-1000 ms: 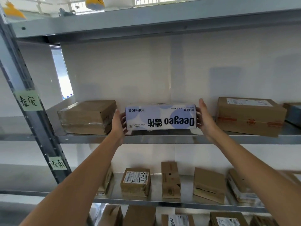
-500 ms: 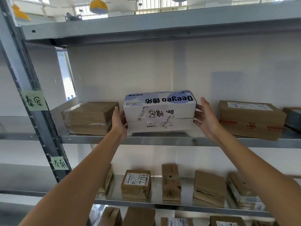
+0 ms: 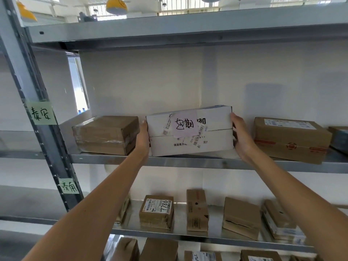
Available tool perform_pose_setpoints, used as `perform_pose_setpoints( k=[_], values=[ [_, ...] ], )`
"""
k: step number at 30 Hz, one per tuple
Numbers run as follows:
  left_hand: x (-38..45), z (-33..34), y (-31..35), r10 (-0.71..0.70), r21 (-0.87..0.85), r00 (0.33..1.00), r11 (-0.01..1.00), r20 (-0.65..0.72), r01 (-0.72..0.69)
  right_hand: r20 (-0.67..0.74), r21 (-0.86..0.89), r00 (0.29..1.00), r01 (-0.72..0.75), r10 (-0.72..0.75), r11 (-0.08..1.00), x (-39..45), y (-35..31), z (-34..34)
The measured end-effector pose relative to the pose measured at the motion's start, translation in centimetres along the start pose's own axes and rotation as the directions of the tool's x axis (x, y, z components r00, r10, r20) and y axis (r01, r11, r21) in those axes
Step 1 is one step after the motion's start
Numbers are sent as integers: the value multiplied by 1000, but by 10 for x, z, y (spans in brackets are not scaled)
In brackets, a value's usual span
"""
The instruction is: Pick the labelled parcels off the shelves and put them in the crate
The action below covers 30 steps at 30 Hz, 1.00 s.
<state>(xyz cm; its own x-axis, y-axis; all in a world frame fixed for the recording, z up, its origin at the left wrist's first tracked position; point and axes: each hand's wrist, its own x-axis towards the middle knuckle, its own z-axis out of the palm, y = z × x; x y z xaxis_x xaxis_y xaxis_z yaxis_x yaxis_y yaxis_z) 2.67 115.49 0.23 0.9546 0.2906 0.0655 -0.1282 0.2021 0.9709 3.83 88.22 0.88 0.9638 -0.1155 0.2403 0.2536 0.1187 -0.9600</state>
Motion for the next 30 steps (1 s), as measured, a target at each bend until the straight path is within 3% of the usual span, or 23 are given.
perform_pose_setpoints(
  k=[7,17,30],
  values=[
    [-2,-2,8,56,84,996,995,-68,-50,-83,-52,996,19,-23,998,-7,9,-2],
    [-21,-4,1,82,86,990,992,116,-92,-86,-22,994,-71,69,997,-21,12,-1],
    [-42,-16,-28,-56,163,998,985,25,51,-114,53,980,-161,166,986,-60,45,-10]
  ],
)
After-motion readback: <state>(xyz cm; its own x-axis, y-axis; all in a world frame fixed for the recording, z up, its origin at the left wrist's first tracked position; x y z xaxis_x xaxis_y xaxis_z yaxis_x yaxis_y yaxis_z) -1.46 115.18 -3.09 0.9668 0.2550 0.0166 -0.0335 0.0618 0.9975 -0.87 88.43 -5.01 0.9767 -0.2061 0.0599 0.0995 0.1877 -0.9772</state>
